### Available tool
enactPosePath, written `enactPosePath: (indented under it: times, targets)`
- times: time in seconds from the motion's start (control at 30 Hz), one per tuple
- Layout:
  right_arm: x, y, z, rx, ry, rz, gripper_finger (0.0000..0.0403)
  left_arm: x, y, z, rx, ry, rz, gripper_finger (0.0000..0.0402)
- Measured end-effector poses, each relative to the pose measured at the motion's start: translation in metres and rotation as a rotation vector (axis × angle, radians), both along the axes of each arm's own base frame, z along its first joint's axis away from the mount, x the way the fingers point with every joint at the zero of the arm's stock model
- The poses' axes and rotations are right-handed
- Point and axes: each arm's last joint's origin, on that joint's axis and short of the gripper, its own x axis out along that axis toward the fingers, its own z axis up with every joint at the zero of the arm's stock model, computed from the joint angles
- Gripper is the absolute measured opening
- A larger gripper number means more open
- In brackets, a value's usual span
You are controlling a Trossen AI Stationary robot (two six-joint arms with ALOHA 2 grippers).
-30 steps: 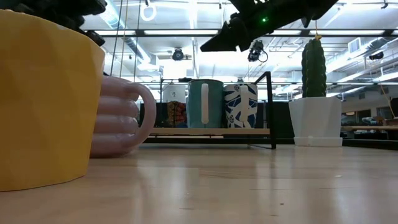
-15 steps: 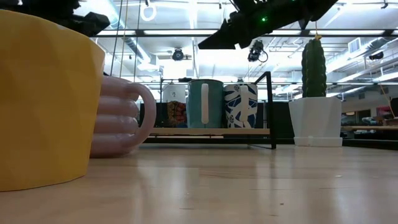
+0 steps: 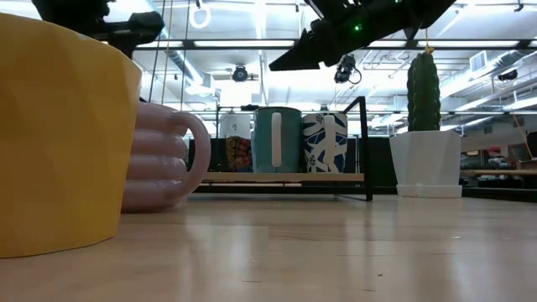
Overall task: Place coffee mugs
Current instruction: Put the top purple mug on the shelf
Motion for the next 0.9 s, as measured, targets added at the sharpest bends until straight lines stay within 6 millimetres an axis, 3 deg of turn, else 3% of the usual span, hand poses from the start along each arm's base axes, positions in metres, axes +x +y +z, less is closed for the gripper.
enactPosePath:
  times: [0.17, 0.9]
  targets:
    - [0.0, 0.0, -0.001, 0.017, 0.007, -0.003, 0.0105, 0.002, -0.002, 0.0, 0.049, 0.002, -0.091, 0.0212]
    - [-0.001, 0.001, -0.004, 0.074, 0.029, -0.019, 0.0105, 0.012, -0.007, 0.005, 0.096, -0.043, -0.341, 0.0212]
